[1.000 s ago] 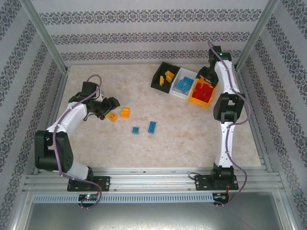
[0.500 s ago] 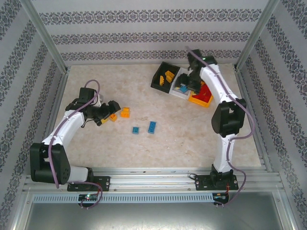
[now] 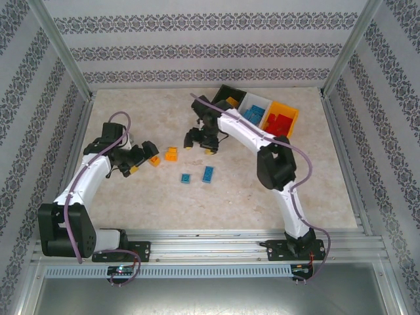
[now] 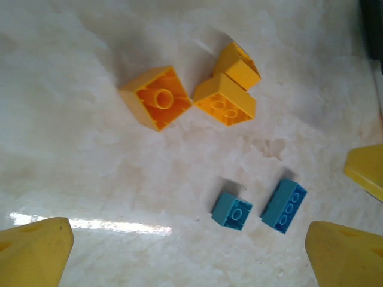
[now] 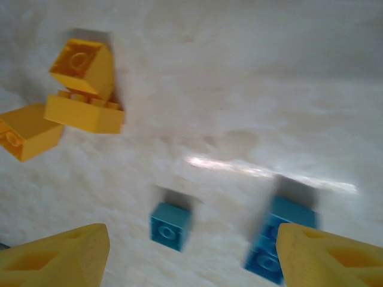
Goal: Sort the legos into containers by color
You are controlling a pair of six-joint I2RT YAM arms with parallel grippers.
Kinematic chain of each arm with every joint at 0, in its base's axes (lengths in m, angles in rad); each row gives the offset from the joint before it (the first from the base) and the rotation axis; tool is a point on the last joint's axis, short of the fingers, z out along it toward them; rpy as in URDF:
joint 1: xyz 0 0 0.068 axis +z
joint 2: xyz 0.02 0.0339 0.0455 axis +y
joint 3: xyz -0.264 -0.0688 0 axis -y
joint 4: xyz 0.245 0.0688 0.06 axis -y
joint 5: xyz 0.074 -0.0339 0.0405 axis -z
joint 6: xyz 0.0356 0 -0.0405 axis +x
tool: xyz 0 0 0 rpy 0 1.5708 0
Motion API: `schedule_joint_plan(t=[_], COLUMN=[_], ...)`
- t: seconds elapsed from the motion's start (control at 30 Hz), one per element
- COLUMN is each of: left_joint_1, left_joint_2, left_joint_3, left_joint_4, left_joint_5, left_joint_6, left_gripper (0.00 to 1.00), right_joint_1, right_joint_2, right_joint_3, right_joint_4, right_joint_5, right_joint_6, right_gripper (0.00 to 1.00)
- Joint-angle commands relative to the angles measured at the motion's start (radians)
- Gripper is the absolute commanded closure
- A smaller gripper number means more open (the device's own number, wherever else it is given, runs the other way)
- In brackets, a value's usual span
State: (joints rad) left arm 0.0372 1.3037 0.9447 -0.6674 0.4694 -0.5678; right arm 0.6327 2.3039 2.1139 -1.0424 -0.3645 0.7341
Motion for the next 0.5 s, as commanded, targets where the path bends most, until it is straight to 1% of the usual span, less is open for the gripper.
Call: schedule_joint_plan(t=[0.0, 0.1, 0.2, 0.37, 0.47], left_joint_1=[0.026, 0.040, 0.052, 0.063, 0.064], left_joint_2=[-0.028, -0.043, -0.054, -0.061, -0.056], left_joint_3=[0.011, 0.008, -0.001, -0.006, -0.005], left_joint_4=[-0.063, -0.075, -0.086, -0.098, -0.102], left_joint_5=[-0.025, -0.028, -0.028, -0.022, -0.022], left_joint_6=[0.024, 0.025, 0.027, 0.035, 0.043], left_gripper=[0.00, 0.00, 0.00, 0.00, 0.00], right_joint_1=[0.025, 0.045, 0.055, 0.062, 0.072], right_joint_2=[0.108, 0.214, 0.291, 0.348, 0.371], right_joint_3=[0.155, 0.308, 0.396, 0.422, 0.430], right_joint_4=[-0.016, -0.053, -0.061, -0.031, -0.006], right_joint_5=[-0.070, -0.099, -0.130, -0.140, -0.158], right_joint_6=[0.085, 0.110, 0.150, 0.200, 0.219], right_gripper=[0.26, 0.26, 0.27, 0.27, 0.31])
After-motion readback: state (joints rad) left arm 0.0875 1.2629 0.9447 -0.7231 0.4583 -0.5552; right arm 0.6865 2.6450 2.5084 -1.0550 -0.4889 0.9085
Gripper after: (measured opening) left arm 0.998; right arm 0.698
